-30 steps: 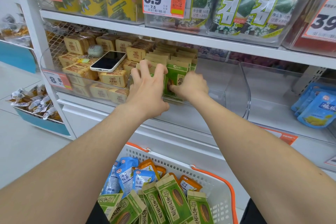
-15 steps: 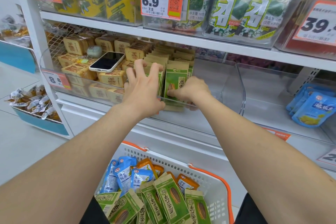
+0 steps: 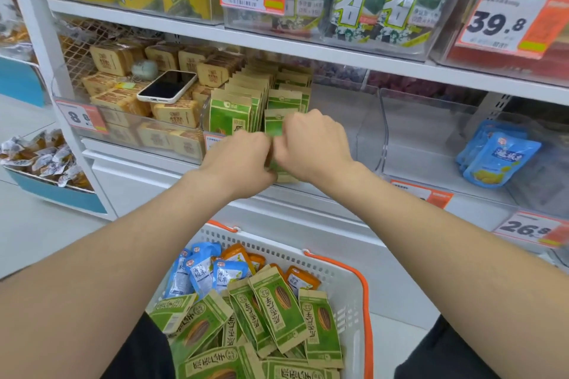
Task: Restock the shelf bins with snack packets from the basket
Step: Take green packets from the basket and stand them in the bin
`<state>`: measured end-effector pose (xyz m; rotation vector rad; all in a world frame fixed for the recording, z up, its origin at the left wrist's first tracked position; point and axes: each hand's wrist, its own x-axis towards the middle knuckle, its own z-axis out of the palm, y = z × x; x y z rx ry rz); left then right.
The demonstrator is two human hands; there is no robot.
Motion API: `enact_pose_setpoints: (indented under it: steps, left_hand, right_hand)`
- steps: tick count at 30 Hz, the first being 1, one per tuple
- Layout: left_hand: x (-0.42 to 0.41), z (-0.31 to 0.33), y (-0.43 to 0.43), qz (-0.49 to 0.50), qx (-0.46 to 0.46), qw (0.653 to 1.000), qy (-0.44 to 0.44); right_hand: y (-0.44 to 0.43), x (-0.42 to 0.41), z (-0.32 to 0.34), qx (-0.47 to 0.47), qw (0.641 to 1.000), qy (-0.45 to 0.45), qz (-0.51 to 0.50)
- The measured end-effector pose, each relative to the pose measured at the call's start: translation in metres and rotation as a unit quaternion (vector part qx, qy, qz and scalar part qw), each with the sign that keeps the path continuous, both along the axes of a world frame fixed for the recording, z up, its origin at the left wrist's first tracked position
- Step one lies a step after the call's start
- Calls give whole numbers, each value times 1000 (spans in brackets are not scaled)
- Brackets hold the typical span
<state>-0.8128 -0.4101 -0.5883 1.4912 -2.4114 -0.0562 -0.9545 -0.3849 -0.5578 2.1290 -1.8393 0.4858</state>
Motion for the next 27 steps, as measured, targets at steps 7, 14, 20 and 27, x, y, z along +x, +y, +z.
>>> enact_pose_setpoints:
  steps: [7,14,20,27]
  left_hand:
    - [-10,-36,18,-107,233,938,-232]
    - [-39,-69,37,-150,285,893,-315]
    - [-43,-85,28,-157,285,886,-331]
    - [-40,-86,18,-147,277,892,-327]
  right_hand:
    - [34,-20,-69,381,916,114,56]
    - [44,-27,-176,530,814,214,103]
    - [55,-10,-220,548,828,98,64]
    - [62,7,-255,533,845,1,-47]
